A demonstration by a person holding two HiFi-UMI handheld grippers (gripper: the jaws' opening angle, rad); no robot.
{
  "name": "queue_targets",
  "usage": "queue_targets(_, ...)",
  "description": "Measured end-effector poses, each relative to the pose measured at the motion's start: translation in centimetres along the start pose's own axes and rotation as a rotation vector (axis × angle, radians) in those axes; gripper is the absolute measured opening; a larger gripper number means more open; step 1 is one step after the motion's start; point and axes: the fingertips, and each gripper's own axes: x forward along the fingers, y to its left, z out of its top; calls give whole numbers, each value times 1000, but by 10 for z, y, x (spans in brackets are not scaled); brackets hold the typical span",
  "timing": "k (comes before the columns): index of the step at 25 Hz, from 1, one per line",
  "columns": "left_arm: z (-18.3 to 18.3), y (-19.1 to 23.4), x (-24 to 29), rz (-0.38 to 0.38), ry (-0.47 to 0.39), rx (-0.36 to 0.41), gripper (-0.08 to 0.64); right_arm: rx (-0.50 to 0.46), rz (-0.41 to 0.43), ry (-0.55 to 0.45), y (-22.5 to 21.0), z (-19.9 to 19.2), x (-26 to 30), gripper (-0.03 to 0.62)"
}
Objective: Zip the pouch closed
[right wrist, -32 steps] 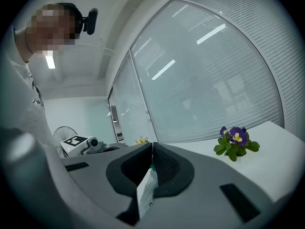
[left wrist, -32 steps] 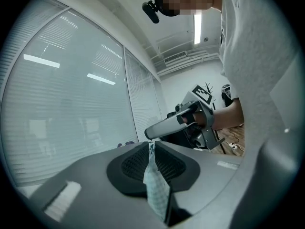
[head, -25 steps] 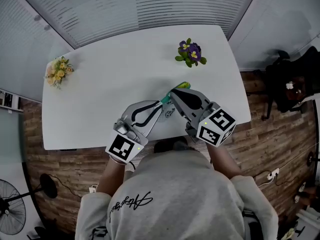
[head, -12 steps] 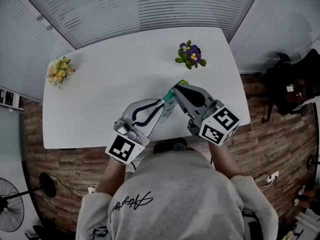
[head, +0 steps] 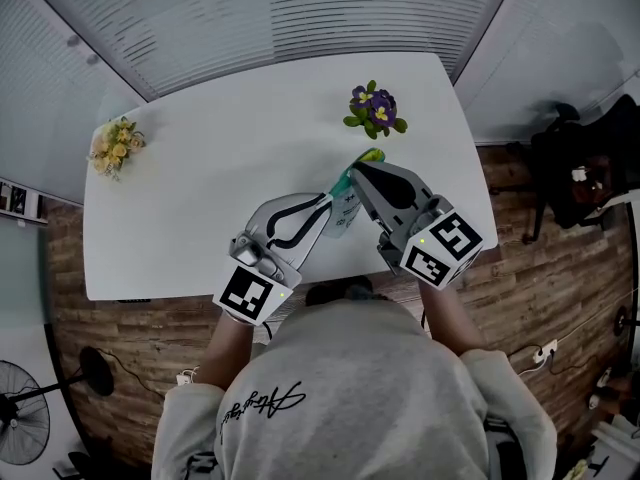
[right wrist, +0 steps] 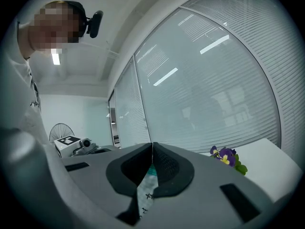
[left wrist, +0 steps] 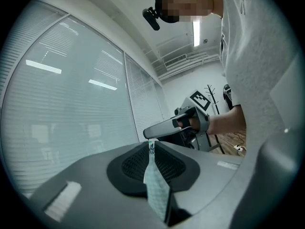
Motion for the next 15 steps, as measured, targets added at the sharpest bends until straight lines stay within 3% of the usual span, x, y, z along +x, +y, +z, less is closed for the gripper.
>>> queue_targets(15,-8,2,15,7,13,-16,32,-107,-65,47,-18,-11,4,8)
